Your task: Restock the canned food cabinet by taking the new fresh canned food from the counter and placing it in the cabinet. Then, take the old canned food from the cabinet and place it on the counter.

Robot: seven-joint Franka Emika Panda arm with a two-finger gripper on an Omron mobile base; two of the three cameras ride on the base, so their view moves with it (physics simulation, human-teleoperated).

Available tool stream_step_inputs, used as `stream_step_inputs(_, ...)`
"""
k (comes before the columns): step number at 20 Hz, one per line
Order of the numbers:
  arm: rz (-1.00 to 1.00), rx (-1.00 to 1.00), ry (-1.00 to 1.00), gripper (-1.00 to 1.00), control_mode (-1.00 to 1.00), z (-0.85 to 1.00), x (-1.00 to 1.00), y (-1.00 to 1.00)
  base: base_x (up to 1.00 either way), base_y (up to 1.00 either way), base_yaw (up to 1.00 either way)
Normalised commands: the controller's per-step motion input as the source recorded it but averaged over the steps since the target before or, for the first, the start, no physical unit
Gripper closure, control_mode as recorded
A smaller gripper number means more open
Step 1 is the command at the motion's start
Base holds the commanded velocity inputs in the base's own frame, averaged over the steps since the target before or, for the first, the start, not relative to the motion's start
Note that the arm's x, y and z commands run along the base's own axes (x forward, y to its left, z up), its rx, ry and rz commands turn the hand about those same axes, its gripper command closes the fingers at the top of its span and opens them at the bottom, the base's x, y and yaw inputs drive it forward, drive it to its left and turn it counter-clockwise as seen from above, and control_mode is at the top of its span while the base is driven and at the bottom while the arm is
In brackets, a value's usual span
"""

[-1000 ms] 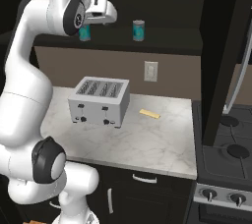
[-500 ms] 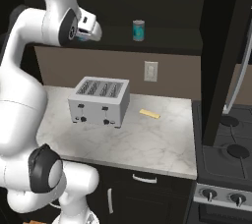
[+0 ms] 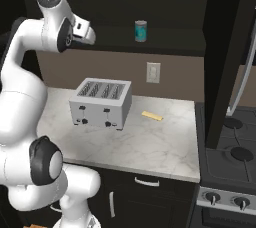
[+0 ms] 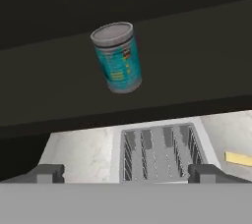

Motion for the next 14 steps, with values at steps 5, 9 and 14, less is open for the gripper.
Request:
stream_step_inputs(5, 0.00, 0.00, 0.00, -1.00, -1.00, 0.00, 0.49, 0.01, 0.00, 0.00, 0.00)
stream_step_inputs(9, 0.00, -0.02, 0.00, -1.00, -1.00, 0.00, 0.42, 0.06, 0.00, 0.00, 0.00)
stream_step_inputs(14, 0.00, -0.03, 0.00, -1.00, -1.00, 0.00, 0.41, 0.10, 0.00, 0.00, 0.00)
